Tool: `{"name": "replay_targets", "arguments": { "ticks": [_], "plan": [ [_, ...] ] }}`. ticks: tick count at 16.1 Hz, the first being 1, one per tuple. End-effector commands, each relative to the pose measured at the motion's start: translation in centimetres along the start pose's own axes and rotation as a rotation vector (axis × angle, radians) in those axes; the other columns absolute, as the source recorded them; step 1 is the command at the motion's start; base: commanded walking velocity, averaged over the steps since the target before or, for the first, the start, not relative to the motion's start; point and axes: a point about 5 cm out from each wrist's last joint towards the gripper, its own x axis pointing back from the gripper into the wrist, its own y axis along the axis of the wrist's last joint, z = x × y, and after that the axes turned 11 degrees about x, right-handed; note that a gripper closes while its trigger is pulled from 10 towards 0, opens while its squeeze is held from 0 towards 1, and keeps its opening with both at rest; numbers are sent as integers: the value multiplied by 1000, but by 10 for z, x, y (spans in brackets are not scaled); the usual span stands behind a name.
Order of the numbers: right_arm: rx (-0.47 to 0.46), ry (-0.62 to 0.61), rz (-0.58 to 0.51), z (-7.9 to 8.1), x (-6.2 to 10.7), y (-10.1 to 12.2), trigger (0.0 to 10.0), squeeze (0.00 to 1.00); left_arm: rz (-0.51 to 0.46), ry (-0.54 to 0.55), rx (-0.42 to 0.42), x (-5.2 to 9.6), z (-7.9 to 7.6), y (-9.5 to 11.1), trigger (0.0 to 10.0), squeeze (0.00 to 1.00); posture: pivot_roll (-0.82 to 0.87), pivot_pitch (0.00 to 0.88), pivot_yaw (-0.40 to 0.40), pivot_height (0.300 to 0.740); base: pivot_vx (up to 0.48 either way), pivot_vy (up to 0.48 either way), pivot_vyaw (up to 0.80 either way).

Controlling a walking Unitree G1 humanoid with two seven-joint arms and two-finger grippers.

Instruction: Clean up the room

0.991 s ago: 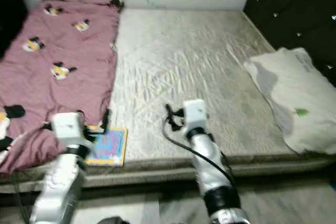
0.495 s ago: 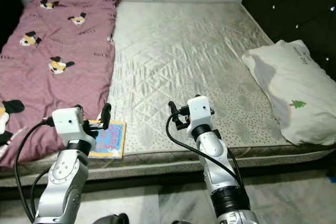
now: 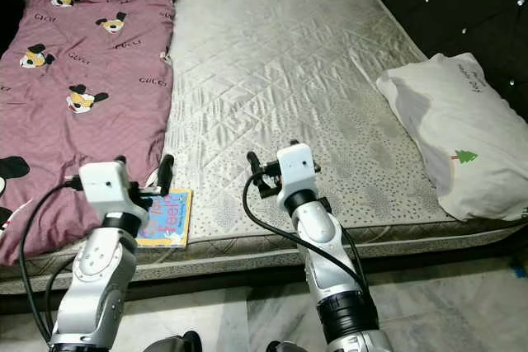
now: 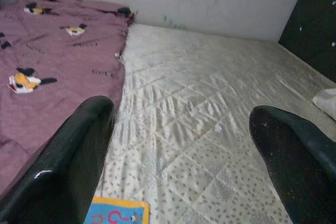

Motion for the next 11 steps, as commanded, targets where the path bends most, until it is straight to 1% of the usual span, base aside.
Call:
{"name": "replay_targets", "arguments": {
  "ticks": [1, 2, 4, 6, 8, 9, 11],
  "plan": [
    [2, -27, 4, -8, 0, 1, 10000, 0, 21, -13, 0, 5, -2, -3, 10000, 0, 14, 161, -28, 740, 0, 0, 0],
    [2, -30, 4, -8, 0, 1, 10000, 0, 31, -19, 2, 8, -4, -6, 10000, 0, 20, 161, -37, 740, 0, 0, 0],
    [-1, -37, 22, -8, 1, -3, 10000, 0, 52, -36, 18, 14, -12, -12, 10000, 0, 30, 151, -44, 740, 0, 0, -628],
    [-6, -46, 25, -8, 1, -4, 10000, 0, 52, -47, 19, 13, -15, -12, 10000, 0, 39, 146, -47, 740, 0, 0, 0],
    [-14, -56, 36, -8, 2, -7, 10000, 0, 49, -42, 17, 9, -12, -11, 10000, 0, 48, 134, -50, 740, 249, 0, 0],
    [-36, -65, 54, -8, 2, -11, 10000, 0, 50, -46, 14, 9, -13, -11, 10000, 0, 57, 119, -45, 740, 247, 0, 0],
    [-51, -72, 59, -8, 0, -12, 10000, 0, 58, -45, 13, 9, -13, -13, 10000, 0, 59, 110, -39, 740, 246, 0, 0]
  ]
}}
